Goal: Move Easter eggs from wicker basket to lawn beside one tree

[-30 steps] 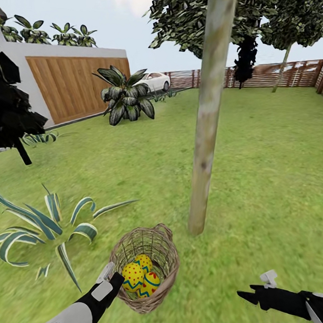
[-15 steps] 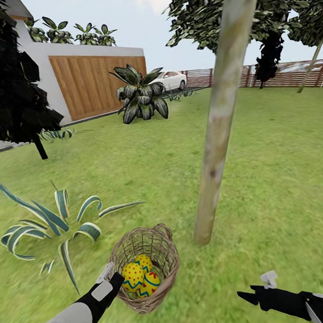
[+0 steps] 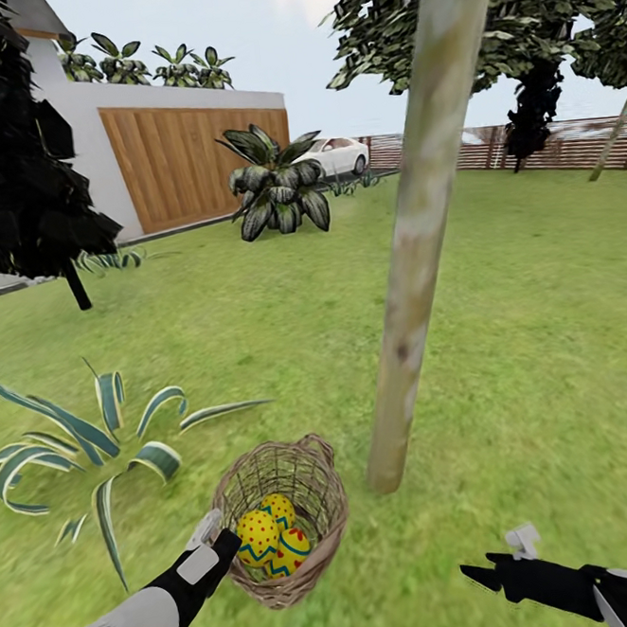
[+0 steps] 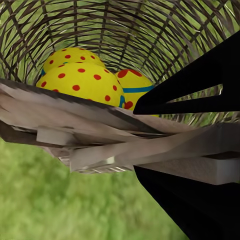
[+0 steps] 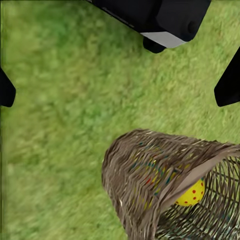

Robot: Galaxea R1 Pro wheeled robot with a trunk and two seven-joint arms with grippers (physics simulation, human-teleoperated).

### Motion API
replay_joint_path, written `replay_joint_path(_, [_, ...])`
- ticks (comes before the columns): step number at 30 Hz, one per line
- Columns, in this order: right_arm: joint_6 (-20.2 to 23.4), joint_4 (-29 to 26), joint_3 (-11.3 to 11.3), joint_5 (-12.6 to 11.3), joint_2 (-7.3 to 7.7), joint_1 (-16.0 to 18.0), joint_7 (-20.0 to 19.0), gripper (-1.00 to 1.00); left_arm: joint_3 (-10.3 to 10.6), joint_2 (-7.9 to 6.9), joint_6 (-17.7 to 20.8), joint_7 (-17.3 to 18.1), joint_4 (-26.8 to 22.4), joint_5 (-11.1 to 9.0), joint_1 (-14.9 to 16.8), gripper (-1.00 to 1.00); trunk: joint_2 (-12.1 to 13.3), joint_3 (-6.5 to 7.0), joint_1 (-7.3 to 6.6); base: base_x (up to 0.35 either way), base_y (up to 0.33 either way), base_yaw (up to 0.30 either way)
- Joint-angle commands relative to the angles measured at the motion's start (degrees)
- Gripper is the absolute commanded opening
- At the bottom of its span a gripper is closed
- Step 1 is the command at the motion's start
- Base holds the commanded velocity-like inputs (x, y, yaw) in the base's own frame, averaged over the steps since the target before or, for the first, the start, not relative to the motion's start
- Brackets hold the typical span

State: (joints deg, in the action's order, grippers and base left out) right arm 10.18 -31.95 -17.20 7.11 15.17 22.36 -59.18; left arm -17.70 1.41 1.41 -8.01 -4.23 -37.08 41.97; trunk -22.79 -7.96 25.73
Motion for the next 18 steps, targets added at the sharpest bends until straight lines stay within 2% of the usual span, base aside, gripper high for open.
replay_joint_path(1, [0.5, -0.1, -0.4, 0.4, -0.05, 0.0, 0.0, 1.0, -0.4, 0.04, 0.2, -0.2, -0.2, 0.3, 0.0, -1.0, -0.1, -0.12, 0.05, 0.186, -0.252, 0.231])
replay_joint_path(4, [0.5, -0.1, -0.4, 0.4, -0.05, 0.0, 1.6, 1.0, -0.4, 0.0, 0.2, -0.3, -0.2, 0.3, 0.0, -1.0, -0.1, -0.12, 0.05, 0.183, -0.236, 0.281])
replay_joint_path(8, [0.5, -0.1, -0.4, 0.5, -0.05, 0.0, 1.8, 1.0, -0.4, 0.0, 0.2, -0.3, -0.2, 0.3, 0.0, -1.0, -0.1, -0.12, 0.05, 0.176, -0.206, 0.286])
replay_joint_path(18, [0.5, 0.6, -0.4, 0.3, 0.11, 0.0, 1.6, 1.0, -0.4, 0.0, 0.2, -0.2, -0.2, 0.3, 0.0, -1.0, -0.1, -0.12, 0.05, 0.174, -0.205, 0.02])
